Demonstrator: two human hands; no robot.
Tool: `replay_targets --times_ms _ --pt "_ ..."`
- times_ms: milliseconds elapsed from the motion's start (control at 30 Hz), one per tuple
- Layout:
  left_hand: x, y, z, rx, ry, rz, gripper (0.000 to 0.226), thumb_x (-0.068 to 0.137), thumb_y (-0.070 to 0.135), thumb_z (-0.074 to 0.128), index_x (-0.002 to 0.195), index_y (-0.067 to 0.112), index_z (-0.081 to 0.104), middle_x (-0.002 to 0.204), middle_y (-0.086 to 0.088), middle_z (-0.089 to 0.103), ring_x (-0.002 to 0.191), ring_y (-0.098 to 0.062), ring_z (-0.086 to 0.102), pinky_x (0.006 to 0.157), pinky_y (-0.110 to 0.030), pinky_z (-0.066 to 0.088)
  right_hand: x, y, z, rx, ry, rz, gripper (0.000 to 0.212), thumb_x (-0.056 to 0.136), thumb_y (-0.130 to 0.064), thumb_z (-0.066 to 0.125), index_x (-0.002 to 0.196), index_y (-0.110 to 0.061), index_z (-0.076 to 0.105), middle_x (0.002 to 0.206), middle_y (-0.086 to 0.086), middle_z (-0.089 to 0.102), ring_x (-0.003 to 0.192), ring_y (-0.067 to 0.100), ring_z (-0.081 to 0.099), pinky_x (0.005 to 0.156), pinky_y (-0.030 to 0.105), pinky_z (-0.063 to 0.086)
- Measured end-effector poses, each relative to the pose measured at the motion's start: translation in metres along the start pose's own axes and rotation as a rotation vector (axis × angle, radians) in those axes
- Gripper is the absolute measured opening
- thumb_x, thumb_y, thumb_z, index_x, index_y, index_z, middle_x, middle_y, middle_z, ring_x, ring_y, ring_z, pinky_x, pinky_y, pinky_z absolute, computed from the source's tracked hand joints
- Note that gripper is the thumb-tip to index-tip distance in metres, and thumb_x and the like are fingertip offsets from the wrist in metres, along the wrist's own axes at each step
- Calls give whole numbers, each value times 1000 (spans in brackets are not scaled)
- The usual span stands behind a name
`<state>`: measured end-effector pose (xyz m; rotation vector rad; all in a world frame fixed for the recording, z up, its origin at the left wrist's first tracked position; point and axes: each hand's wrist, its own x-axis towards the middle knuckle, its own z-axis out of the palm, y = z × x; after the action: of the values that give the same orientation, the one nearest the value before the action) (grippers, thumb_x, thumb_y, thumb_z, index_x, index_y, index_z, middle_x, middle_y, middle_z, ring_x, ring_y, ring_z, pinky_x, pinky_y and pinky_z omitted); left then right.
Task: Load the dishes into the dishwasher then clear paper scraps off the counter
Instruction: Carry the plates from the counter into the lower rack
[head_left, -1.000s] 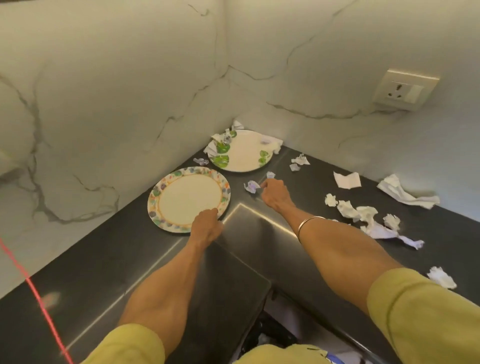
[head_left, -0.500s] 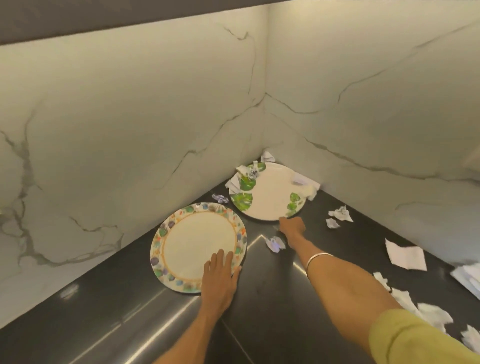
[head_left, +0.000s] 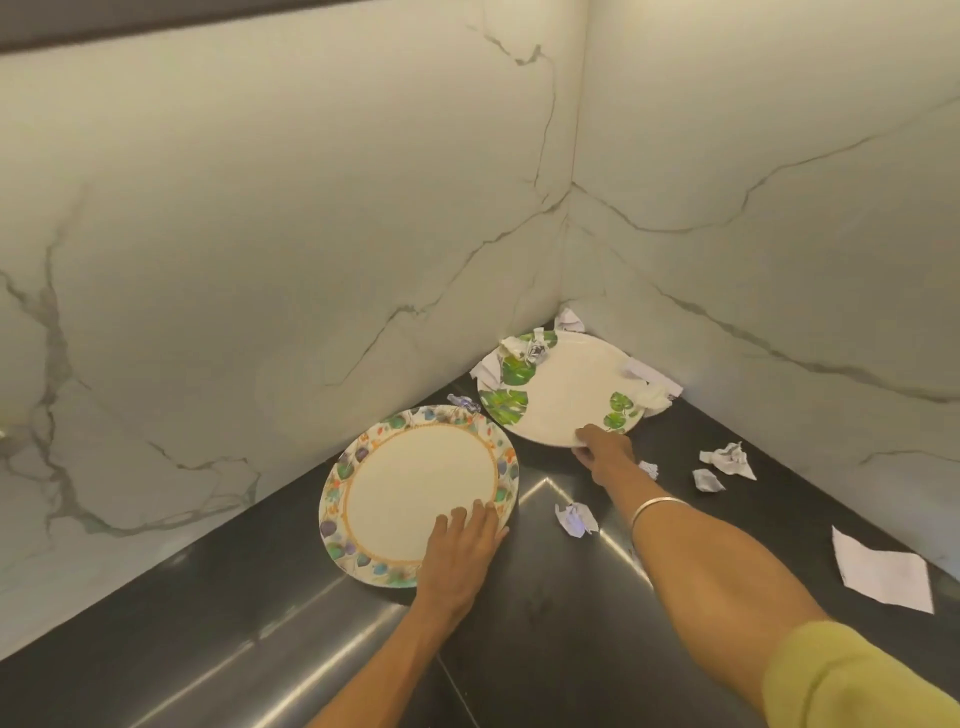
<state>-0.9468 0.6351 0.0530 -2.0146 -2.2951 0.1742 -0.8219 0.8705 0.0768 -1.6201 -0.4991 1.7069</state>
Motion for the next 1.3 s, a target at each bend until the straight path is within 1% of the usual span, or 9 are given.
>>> replay_targets --times_ms 100,233,367,433,533,633,900,1033,1300 --pt "16 4 -28 -80 -33 -54 33 84 39 74 106 15 71 106 -5 70 85 -27 67 65 -38 54 -18 -23 -1 165 -169 97 24 86 7 61 105 -6 55 124 15 54 117 28 54 45 24 54" --pt "35 2 -61 -209 -22 -180 41 99 17 52 139 18 44 141 -4 49 122 -30 49 97 -42 43 -54 -59 8 56 -226 124 26 92 10 49 114 -2 45 114 21 46 88 27 56 39 17 49" --pt "45 -2 -85 -222 -77 -323 43 100 11 44 143 14 39 147 -14 41 129 -35 45 108 -48 35 -86 -82 8 -70 -212 -104 38 96 10 42 134 11 42 123 27 50 73 13 52 43 15 51" --pt "42 -7 -94 -289 -78 -351 36 101 11 40 137 12 47 139 -13 51 124 -32 51 105 -44 40 -93 -86 7 -94 -163 -231 46 95 7 41 142 7 38 129 23 49 70 13 51 52 21 56" --pt "30 -17 -105 -360 -10 -319 34 103 14 36 135 11 49 137 -10 52 123 -29 51 104 -39 41 -101 -97 7 -258 76 -319 40 93 -3 46 132 0 53 98 10 59 66 20 57 73 37 61" --pt "24 -26 -126 -449 51 -368 36 103 14 35 137 11 47 140 -12 50 125 -30 50 106 -40 39 -122 -110 -6 -682 215 -560 34 88 -13 51 117 0 64 104 15 70 88 34 69 83 40 58" --pt "17 -22 -197 -851 219 -436 29 95 15 58 118 -1 63 113 -20 66 103 -39 63 82 -40 51 -194 -122 -44 -1226 333 -1076 23 92 -16 47 106 -8 64 98 13 70 86 33 66 67 35 49" --pt "-1 2 -220 -962 337 -356 30 94 16 60 118 -1 64 110 -21 67 103 -39 63 83 -39 51 -229 -115 -72 -1309 439 -1233 23 97 -17 46 110 -7 62 90 11 70 78 30 66 59 31 43" --pt "-43 52 -243 -1066 412 -215 27 95 17 57 104 -6 67 94 -19 70 91 -38 66 78 -41 55 -274 -90 -155 -1022 513 -1117 26 98 -10 46 118 -1 60 103 18 69 88 35 67 64 32 45"
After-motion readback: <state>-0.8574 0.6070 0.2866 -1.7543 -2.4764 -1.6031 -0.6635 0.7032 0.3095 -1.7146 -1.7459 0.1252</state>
